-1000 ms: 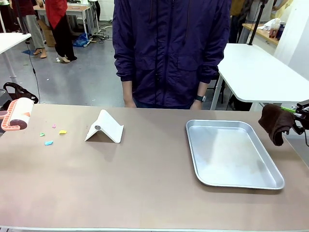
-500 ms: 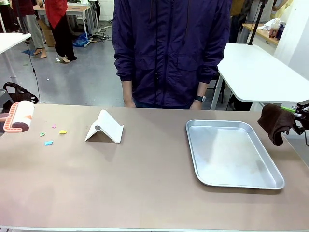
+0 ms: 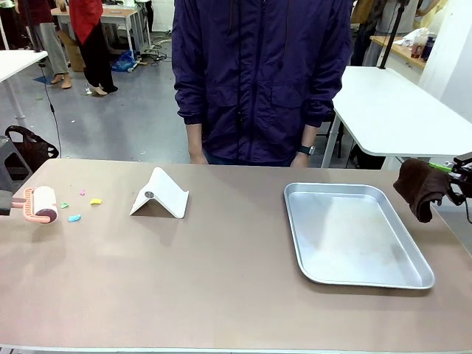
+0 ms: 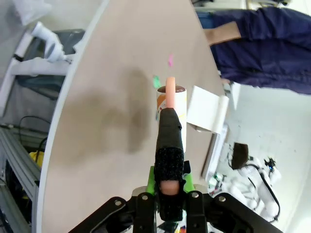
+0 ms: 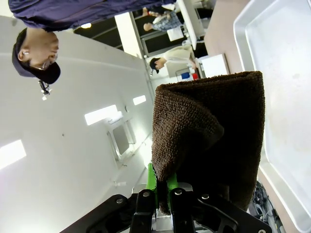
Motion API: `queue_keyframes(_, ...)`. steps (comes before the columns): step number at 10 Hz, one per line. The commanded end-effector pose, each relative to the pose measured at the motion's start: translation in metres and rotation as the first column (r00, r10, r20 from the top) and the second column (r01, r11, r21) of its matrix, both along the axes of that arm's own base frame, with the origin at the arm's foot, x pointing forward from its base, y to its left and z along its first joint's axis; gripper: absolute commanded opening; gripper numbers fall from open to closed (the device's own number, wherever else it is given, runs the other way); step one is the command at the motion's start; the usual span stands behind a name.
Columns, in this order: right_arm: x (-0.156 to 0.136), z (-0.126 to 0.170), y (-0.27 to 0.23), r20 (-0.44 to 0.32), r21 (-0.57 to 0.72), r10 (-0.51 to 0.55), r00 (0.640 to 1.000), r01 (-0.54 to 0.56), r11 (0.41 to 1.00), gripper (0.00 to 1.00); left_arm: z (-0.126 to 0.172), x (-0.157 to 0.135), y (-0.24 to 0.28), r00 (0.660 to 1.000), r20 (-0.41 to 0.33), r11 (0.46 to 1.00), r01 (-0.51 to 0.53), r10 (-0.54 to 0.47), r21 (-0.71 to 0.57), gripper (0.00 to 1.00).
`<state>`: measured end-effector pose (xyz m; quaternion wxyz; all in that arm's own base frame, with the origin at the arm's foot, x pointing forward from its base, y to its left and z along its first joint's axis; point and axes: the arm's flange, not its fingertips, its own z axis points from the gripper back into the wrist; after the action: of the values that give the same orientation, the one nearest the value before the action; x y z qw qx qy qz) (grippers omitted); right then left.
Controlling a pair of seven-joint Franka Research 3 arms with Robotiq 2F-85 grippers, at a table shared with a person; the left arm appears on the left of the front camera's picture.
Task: Clean the surface of the table.
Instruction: Clean the area not pointed to by the person.
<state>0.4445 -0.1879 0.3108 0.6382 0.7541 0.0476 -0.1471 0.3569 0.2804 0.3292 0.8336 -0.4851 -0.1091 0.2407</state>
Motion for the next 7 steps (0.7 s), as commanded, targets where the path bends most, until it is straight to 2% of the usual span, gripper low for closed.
queue_keyframes(1,0.003,0.006,-0.001,-0.008,0.013,0.015,1.000,-0.015,1.000,0.09,0.009,0.002,-0.019,0.997,-0.066,0.998,-0.045,0.048,0.040,0.23)
queue_keyframes(4,0.003,0.006,-0.001,-0.008,0.013,0.015,1.000,-0.015,1.000,0.09,0.006,0.005,-0.023,0.991,-0.057,0.985,-0.111,0.119,0.130,0.23)
queue_keyframes(7,0.003,0.006,-0.001,-0.008,0.013,0.015,1.000,-0.015,1.000,0.09,-0.003,0.010,-0.033,0.992,-0.082,0.986,-0.084,0.097,0.147,0.23)
